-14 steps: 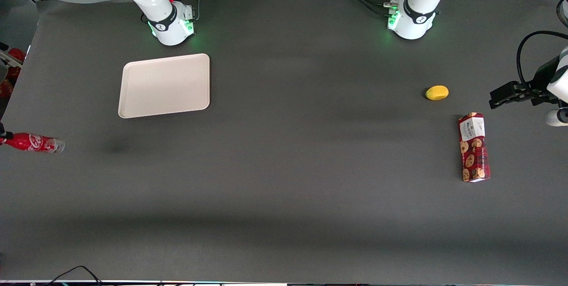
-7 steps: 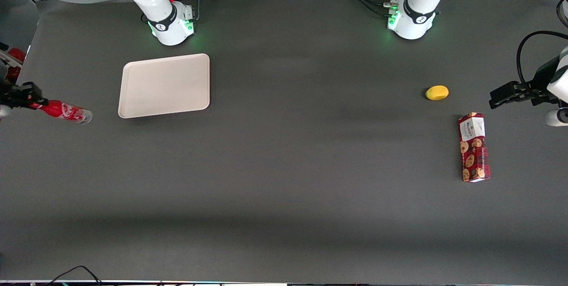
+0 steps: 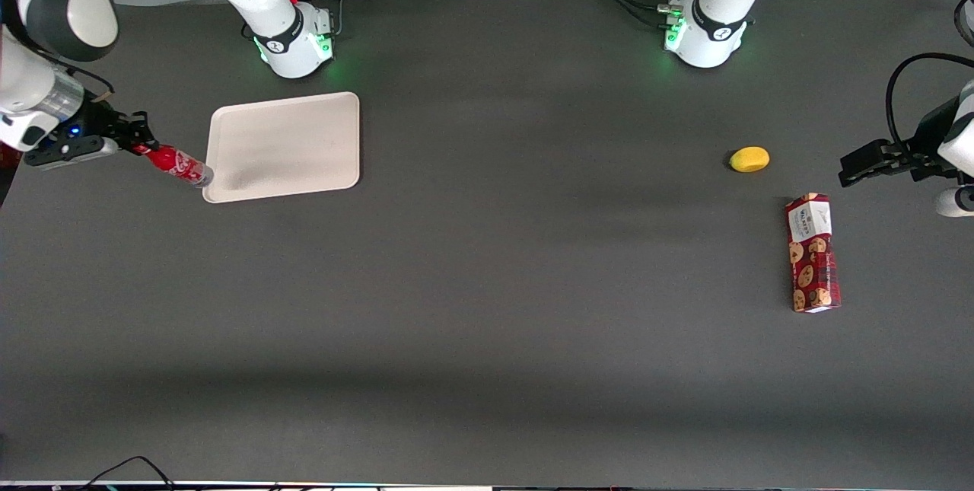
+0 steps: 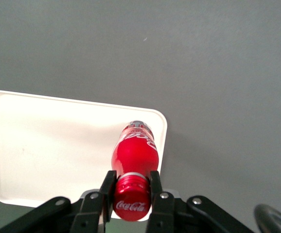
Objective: Place coke bottle on tray
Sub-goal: 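Carry the held bottle over the white tray, then lower the bottle onto the tray and open the right gripper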
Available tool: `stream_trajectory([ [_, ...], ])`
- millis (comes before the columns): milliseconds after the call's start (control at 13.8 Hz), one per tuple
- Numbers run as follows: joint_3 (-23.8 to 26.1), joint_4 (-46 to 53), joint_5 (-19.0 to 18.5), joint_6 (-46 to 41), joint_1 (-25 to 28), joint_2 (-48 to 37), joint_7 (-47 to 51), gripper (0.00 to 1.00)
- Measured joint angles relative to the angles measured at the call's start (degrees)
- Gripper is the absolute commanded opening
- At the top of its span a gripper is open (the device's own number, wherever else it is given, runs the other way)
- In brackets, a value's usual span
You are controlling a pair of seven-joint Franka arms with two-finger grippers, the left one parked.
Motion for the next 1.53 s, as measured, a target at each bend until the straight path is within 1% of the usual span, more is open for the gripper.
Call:
stream_trajectory([
  [73, -0.02, -2.01, 0.0, 1.9, -0.01, -0.15, 0.41, 0.0],
  [218, -0.05, -5.57, 0.0, 5.43, -0.03, -0.15, 1.57, 0.04],
  [291, -0.05, -6.57, 0.0, 6.07, -0.07, -0.15, 1.88, 0.08],
  [582, -0.2, -9.5, -0.02, 9.43, -0.86, 0.03, 2.69, 0.14],
  [655, -0.21, -9.95, -0.03, 9.98, -0.86, 0.19, 2.73, 0.25],
  [727, -0.22, -10.17, -0.03, 10.28, -0.86, 0.35, 2.78, 0.32],
  [800, -0.23, -10.31, -0.03, 10.56, -0.87, 0.53, 2.81, 0.61],
  [873, -0.25, -10.38, -0.03, 10.75, -0.88, 0.74, 2.85, 0.87],
  [945, -0.29, -10.37, -0.04, 10.79, -0.93, 0.9, 2.92, 1.0],
  [1309, -1.54, -9.74, -0.05, 10.9, -0.96, 0.96, 3.09, 1.0],
  [1455, -1.46, -6.59, -0.06, 9.94, -0.93, 0.89, 3.09, 1.0],
  [1527, -1.22, -3.21, -0.06, 7.78, -0.83, 0.92, 3.09, 1.0],
])
